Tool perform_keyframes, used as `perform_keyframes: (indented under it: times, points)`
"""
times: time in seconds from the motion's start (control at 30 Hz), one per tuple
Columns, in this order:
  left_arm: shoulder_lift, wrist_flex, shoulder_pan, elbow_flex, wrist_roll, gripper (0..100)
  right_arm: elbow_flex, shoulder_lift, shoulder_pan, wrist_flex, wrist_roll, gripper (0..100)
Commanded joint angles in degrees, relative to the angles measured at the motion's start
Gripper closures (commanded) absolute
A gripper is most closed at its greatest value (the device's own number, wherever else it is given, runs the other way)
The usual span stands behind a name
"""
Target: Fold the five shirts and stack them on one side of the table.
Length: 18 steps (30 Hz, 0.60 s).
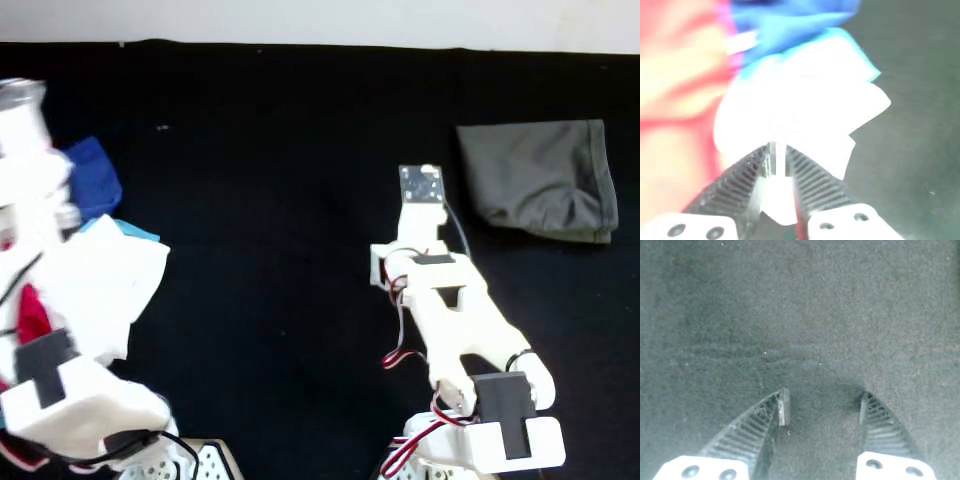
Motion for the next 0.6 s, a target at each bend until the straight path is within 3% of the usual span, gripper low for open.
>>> perform_keyframes:
  times: [0.0, 0.23, 0.43, 0.57]
  points:
    - [-2.8, 1.1, -7.8, -2.2, -3.5, 83, -0.3, -1.0, -0.4, -1.6, -0.2, 77.4]
    - [-2.8, 1.1, -14.9, 0.7, -8.7, 83, -2.7, 3.0, -0.4, -1.4, -0.3, 77.4]
    - [-2.8, 0.5, -14.6, 10.4, -10.0, 83, -2.8, 3.1, -0.4, -1.4, -0.3, 77.4]
    - [-2.8, -4.0, -15.0, 14.8, -10.0, 83, -2.8, 3.1, -0.4, -1.4, -0.3, 77.4]
